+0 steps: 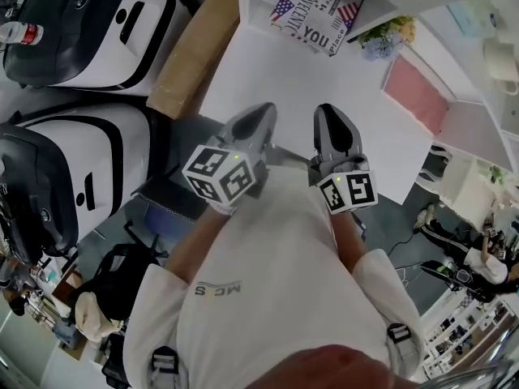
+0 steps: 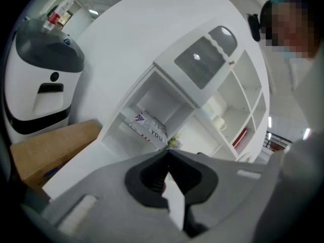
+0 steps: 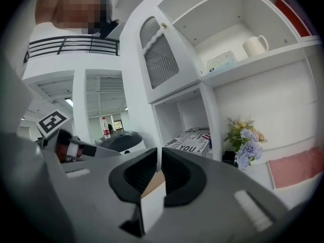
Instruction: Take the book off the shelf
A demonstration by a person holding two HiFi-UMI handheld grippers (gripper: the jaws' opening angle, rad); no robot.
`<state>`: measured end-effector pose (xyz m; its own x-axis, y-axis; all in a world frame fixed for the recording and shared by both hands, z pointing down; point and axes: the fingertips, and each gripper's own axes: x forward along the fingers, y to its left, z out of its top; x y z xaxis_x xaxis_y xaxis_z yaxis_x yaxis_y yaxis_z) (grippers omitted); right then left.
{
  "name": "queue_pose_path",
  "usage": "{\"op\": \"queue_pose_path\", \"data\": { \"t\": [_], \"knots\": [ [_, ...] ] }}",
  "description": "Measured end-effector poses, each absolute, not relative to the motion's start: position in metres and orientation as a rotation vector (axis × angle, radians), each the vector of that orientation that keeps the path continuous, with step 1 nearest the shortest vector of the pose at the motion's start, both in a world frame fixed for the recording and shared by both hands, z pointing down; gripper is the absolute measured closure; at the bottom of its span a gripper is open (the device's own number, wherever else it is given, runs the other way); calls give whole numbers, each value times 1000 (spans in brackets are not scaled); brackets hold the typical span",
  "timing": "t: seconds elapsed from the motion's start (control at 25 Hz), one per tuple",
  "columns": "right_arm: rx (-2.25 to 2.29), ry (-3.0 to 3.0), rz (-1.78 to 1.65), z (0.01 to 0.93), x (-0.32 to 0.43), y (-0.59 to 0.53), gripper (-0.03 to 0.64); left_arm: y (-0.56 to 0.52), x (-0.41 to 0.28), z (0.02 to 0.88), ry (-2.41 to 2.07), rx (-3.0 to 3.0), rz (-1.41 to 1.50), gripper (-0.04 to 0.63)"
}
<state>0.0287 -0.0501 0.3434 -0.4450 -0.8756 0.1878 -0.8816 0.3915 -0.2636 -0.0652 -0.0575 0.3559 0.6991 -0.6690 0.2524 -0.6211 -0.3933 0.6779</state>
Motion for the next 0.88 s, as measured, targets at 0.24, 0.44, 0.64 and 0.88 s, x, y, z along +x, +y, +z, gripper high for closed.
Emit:
{"op": "queue_pose_path", "data": {
  "t": [0.24, 0.44, 0.64, 0.88],
  "knots": [
    [1648, -2602, 492, 349, 31, -61, 591, -83, -62, 365, -1001, 2083, -104, 594],
    [1664, -2622, 489, 349, 38, -74, 594, -105, -47, 384, -1040, 2050, -62, 592],
    [1628, -2669, 470, 352, 41, -80, 595, -126, -30, 399, -1030, 2037, -61, 592],
    [1619, -2660, 519, 369, 54, -87, 595, -155, -22, 410, -1070, 2007, -108, 560]
  ]
}}
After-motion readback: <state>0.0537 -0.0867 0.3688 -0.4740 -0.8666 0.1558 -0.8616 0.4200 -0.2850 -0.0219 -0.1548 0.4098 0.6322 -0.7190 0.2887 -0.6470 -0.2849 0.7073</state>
